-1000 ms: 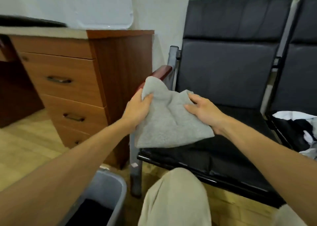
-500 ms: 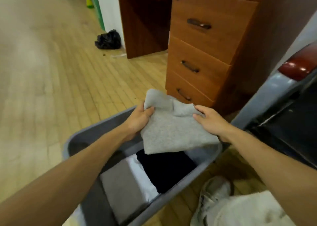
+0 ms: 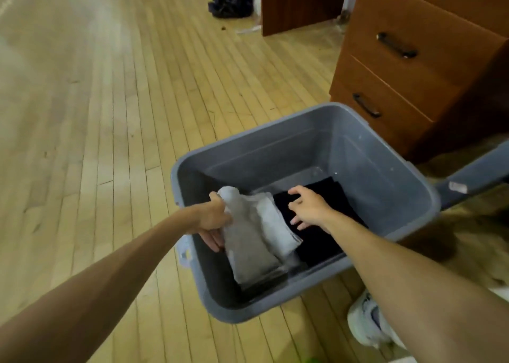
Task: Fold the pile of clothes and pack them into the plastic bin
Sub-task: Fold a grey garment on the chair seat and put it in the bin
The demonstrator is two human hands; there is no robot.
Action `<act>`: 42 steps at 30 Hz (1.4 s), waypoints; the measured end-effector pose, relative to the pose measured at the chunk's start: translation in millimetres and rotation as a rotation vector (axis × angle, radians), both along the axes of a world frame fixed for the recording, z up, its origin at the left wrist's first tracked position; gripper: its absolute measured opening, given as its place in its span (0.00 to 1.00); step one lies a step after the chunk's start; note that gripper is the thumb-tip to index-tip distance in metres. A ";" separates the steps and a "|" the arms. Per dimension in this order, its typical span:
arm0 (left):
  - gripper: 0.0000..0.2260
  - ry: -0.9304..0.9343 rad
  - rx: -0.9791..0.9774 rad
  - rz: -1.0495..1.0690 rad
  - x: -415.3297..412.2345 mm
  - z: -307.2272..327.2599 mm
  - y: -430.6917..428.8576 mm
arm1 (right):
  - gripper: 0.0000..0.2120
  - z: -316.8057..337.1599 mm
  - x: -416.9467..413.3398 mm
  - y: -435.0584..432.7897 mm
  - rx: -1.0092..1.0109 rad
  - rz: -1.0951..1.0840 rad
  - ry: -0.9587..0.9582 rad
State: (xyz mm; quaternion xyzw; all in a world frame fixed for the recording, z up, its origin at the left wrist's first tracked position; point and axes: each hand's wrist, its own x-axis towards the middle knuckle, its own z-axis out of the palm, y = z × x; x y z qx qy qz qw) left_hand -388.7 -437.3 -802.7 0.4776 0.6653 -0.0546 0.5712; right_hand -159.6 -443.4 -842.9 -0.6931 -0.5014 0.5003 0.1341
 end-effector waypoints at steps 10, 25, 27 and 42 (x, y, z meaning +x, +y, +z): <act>0.18 0.129 0.435 -0.518 75.7 30.2 43.4 | 0.07 51.1 58.7 -5.0 0.070 -0.012 -0.102; 0.08 -0.454 0.851 -0.863 381.5 185.4 -14.3 | 0.12 231.0 307.8 -153.5 0.273 -0.445 -0.657; 0.08 -0.488 0.881 -0.925 423.0 196.4 -38.5 | 0.11 238.1 337.6 -191.2 0.254 -0.540 -0.686; 0.08 -0.634 0.714 -1.477 651.7 184.4 -248.6 | 0.11 216.7 469.1 -454.9 0.016 -1.089 -0.787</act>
